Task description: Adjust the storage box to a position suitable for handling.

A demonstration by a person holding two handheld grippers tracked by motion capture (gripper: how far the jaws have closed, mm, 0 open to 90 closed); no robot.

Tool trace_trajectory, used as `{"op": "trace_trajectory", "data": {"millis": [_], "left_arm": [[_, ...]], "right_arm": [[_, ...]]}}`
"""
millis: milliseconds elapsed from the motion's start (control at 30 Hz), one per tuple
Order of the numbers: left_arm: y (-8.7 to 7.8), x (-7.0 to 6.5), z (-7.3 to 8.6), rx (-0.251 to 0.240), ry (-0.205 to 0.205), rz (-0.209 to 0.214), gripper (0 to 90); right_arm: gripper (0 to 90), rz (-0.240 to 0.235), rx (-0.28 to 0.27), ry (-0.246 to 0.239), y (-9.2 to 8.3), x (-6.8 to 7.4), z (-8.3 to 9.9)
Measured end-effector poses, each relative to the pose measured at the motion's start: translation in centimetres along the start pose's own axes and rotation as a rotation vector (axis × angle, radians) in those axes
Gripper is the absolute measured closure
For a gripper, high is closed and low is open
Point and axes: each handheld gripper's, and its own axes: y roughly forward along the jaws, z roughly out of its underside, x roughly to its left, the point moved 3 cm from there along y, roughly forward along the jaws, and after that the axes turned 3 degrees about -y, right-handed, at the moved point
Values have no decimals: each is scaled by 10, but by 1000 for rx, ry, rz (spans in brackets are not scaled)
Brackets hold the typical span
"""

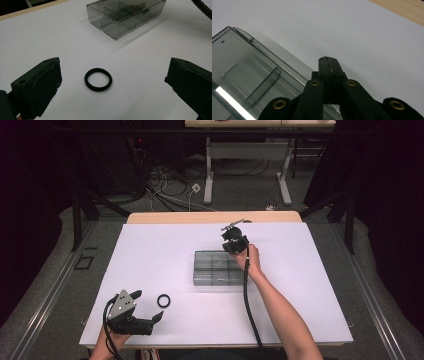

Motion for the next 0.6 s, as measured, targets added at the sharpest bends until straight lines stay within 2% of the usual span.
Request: {"op": "trace_trajectory", "data": {"millis": [167, 267, 300, 333, 400, 433, 467, 600], "left_arm": [[1, -1, 0, -4, -1, 0, 0], [1, -1, 0, -4, -5, 1, 0], [1, 0, 0, -4, -4, 0, 0], [1, 0, 0, -4, -4, 1, 0], [1, 0, 0, -4, -4, 1, 0], [1, -1, 0, -4, -4, 1, 0], [1, -1, 0, -4, -4, 1, 0], [1, 0, 0, -3, -4, 1, 0]], "right_arm": [[900, -6, -9, 10, 0, 1, 0], [900, -2, -3, 6, -1, 1, 1], [900, -3, 17, -2, -3, 2, 1], [900, 0, 2, 10, -2, 3, 2], [900, -5, 16, 4, -3, 2, 2], [900, -2, 1, -1, -2, 3, 2], [900, 1, 18, -3, -4, 3, 3], [900, -9, 25, 6, -5, 6, 4]]}}
